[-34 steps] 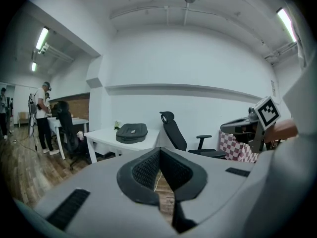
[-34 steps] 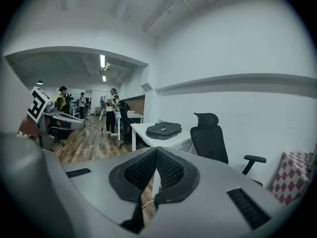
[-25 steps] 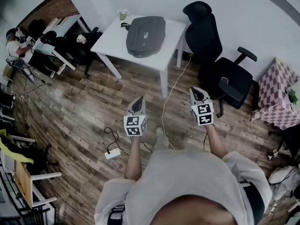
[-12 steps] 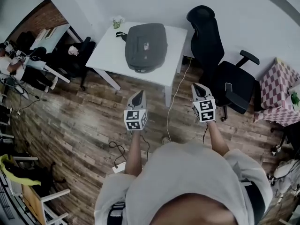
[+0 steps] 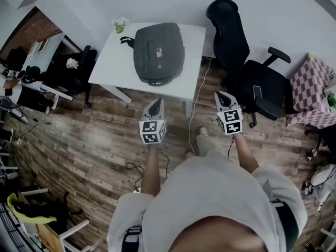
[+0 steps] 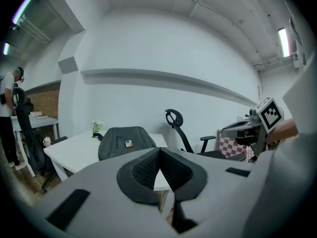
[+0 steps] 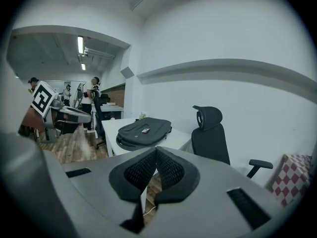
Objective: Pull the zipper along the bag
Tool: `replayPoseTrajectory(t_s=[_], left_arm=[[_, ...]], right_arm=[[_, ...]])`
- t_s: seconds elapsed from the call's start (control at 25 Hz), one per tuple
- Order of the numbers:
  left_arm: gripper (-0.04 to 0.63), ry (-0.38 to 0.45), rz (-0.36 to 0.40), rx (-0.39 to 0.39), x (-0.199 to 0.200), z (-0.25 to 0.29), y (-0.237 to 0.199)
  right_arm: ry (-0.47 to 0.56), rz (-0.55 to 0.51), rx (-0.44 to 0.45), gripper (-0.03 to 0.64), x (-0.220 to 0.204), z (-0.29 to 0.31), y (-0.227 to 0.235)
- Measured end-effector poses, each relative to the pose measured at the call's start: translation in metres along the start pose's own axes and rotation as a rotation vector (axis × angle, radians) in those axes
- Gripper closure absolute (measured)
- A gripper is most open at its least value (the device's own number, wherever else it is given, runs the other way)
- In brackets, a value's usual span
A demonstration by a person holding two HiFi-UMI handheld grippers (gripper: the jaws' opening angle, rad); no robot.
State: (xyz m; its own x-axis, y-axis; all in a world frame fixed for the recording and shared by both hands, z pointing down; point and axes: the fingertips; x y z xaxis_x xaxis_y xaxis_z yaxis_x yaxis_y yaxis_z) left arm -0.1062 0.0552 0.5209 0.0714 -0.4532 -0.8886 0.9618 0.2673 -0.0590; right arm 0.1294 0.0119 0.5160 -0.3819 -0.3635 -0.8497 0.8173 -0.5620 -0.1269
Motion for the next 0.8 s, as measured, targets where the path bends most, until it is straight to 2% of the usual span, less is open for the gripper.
replayPoseTrajectory(t_s=[0.36,0.6,0.8], left_arm=[[0.569,-0.054,0.011,0.001,0.003,0.055,-0.022],[0.569,-0.078,0.020,0.036,0.023,0.098,-0.047],[0.569,-0.136,0.064,0.076,0.034,0.133,-0.061]], right_arm=[[-0.029,0.017,0.042,0.604,0.006,0.065,0.015],[-0.034,0.002,0.098,0.604,0.034,0.124,0.032],[-0.050,-0.009,0.157,0.603,0.056,0.174,0.047]])
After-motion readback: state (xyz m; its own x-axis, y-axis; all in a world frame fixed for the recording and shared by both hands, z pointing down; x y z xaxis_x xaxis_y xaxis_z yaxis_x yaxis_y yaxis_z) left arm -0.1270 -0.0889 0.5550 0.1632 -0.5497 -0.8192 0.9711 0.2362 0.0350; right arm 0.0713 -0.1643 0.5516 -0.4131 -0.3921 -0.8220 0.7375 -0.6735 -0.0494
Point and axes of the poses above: the fingertips, and each gripper's own axes: z forward along the fingers, y to its right, x out of its top, and after that the axes turned 11 degrees about -y, right-handed
